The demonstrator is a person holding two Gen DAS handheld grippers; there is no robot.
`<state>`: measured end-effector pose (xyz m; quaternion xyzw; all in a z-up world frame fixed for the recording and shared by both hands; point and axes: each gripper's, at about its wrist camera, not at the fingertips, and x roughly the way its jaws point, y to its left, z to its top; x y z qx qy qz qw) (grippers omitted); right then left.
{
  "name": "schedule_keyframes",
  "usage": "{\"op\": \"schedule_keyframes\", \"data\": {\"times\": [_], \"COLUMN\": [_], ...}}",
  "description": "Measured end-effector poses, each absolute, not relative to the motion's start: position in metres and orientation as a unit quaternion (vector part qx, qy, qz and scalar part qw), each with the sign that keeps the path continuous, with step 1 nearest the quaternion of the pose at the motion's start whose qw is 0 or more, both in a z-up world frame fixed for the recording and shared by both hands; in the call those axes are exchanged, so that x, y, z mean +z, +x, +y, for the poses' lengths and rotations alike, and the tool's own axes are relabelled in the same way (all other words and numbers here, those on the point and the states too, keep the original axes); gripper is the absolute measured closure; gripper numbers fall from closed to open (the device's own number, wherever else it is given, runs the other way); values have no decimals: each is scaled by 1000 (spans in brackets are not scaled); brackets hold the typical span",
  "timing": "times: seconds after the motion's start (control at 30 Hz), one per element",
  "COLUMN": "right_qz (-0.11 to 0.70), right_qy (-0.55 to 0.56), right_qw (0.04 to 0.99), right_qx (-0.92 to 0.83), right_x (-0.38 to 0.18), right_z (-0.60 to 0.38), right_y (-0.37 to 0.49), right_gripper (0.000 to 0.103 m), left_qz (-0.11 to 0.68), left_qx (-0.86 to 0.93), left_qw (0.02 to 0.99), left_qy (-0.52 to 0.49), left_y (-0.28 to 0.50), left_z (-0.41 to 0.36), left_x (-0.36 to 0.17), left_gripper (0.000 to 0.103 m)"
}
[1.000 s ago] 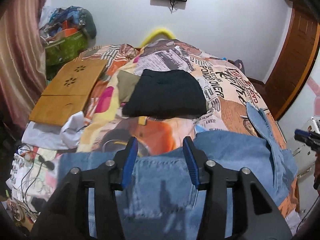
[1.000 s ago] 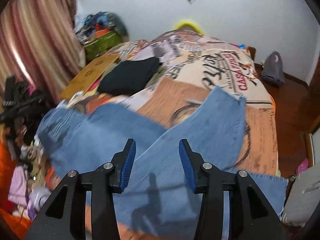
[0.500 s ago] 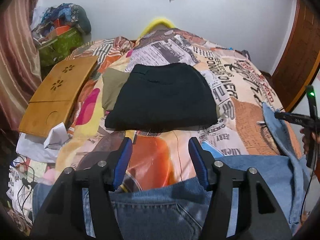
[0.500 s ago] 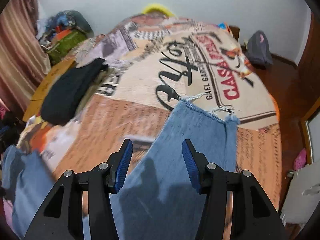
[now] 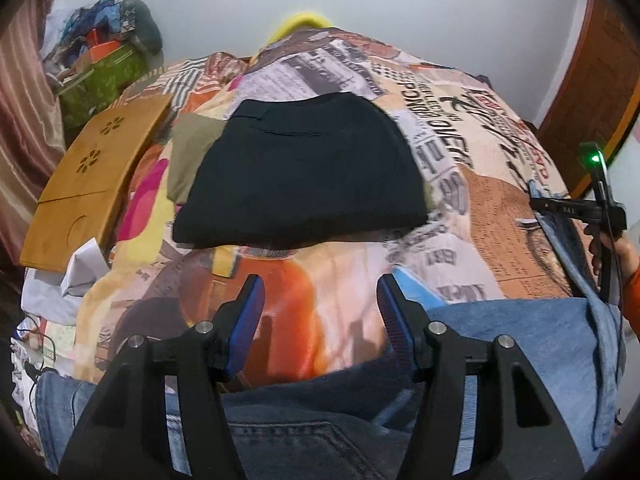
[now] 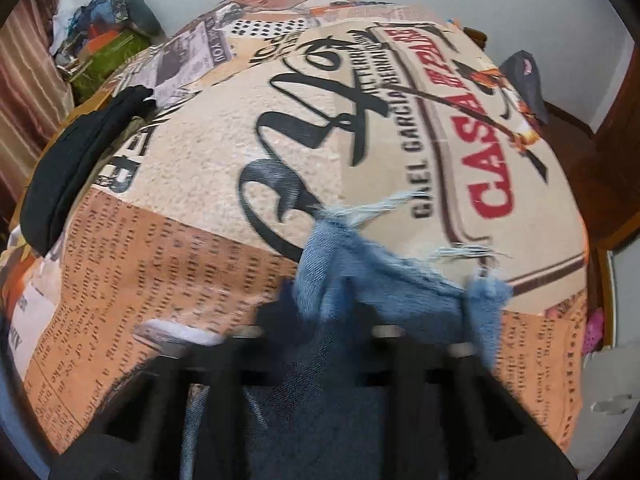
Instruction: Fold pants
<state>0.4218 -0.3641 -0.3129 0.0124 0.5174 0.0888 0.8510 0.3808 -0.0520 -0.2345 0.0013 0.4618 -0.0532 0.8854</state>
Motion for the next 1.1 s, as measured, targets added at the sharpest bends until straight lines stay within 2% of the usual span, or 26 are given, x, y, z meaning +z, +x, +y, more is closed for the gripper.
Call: {"op": "schedule_keyframes", "data": {"times": [0.17,0.4,0.57,0.9,0.93,0.97,1.0,1.03,1.1], "right_qz": [502,419,385,378,377,376,376,376,375], "right_qy": [44,70,79,111,114,119,122,124,131], "right_qw": [860,902,917,918,918,918,918,918,917], "right_qx": [84,79,70,43,41,39,37,35,34], "right_x": [-295,-199,-157,-159,-159,-159,-159,-159,-159], "right_z": [-392,-433,-458,-492,-493,-497,-500,-504,-509], "right_y": [412,340,288,230,228,225,222,222,219], "right_gripper": [95,95,95,95,95,95,95,95,95], "left_qz": [461,461,472,515,518,518,519,521,519], "left_qx": [-80,-130,-187,-292,-299,-303,-308,-310,-315], "left_qw": [884,878,862,806,801,799,796,794,793], "left_qy": [10,13,5,23,27,29,38,46,51], "left_y": [363,336,317,279,277,274,271,269,267], "left_z": [-73,-121,-170,-280,-287,-291,-297,-303,-307], "left_x": [-216,-194,-187,-216,-220,-220,-223,-224,-221], "left_gripper": [43,38,37,37,39,50,71,81,93]}}
